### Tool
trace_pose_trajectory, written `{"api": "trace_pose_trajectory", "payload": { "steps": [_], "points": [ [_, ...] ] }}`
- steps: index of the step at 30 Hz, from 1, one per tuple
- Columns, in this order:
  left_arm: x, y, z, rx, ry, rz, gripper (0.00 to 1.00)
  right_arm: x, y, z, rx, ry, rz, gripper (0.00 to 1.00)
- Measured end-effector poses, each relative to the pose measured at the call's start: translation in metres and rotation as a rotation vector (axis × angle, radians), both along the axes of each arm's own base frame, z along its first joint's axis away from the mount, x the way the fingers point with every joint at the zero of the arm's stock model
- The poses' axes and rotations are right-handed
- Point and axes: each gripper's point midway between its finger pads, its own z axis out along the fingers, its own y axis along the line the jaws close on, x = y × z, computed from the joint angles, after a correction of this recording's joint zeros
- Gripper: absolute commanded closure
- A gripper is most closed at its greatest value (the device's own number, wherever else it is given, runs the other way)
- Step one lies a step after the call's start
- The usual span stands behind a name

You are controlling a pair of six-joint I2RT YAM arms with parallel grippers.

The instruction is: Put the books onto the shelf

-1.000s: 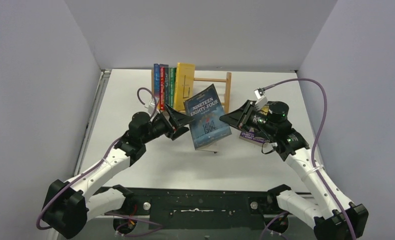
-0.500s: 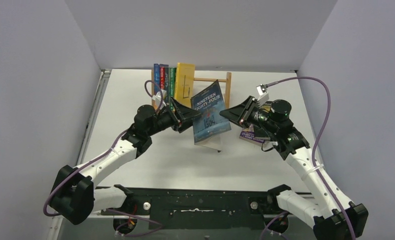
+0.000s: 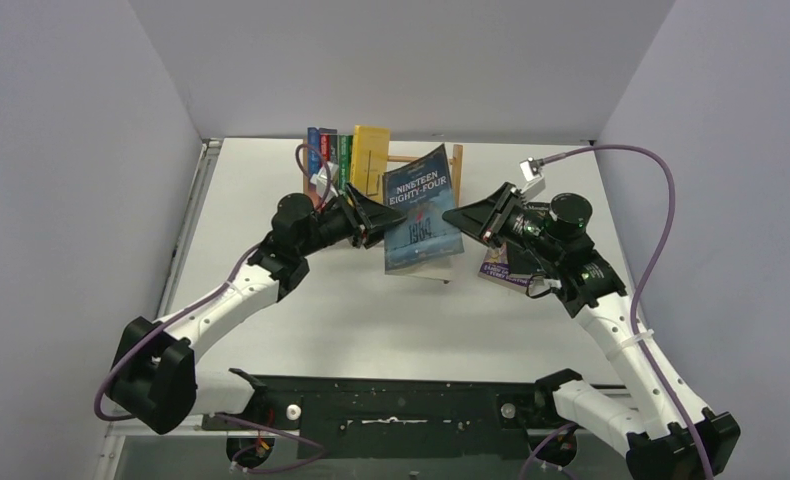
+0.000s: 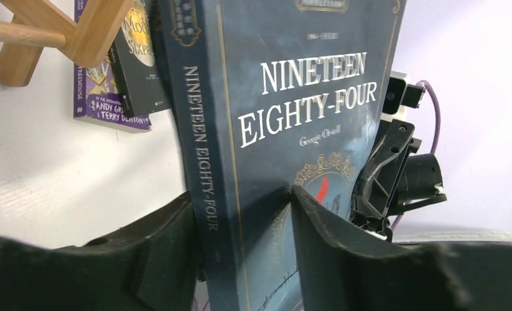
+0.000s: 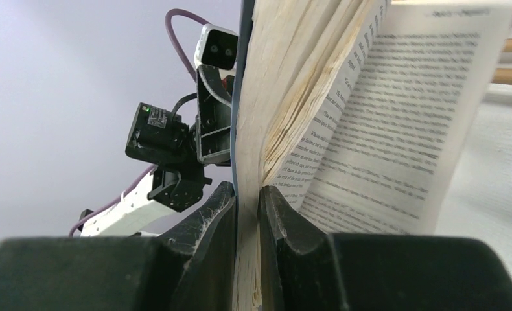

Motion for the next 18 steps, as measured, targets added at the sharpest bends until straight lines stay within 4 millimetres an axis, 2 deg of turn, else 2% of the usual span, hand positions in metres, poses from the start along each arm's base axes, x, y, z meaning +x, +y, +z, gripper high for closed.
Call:
{"api": "trace_pose_trajectory", "payload": {
  "steps": [2,5,7,10,11,13,15,18],
  "points": [
    [0.003,-0.001,0.002,-0.007,0.008,0.000,0.74,0.001,-0.001,0.000,-0.005,-0.007,-0.006,1.00],
    [0.008,0.001,0.006,-0.026,0.009,0.000,0.87,0.004,-0.002,-0.003,-0.021,-0.009,-0.021,1.00],
    [0.011,0.003,0.012,-0.043,0.000,0.003,1.00,0.008,-0.004,-0.006,-0.034,-0.008,-0.036,0.94],
    [0.018,0.006,0.020,-0.056,-0.019,0.011,1.00,0.016,-0.007,-0.013,-0.068,0.002,-0.067,0.72],
    [0.020,0.007,0.024,-0.056,-0.029,0.012,1.00,0.019,-0.008,-0.015,-0.082,0.006,-0.076,0.58],
    [0.023,0.008,0.029,-0.044,-0.050,0.015,1.00,0.024,-0.012,-0.022,-0.127,0.025,-0.101,0.40],
    [0.027,0.010,0.036,-0.006,-0.082,0.019,1.00,0.030,-0.018,-0.028,-0.192,0.041,-0.136,0.34],
    [0.033,0.015,0.039,0.090,-0.129,0.033,1.00,0.040,-0.032,-0.037,-0.301,0.055,-0.201,0.31]
  ]
}}
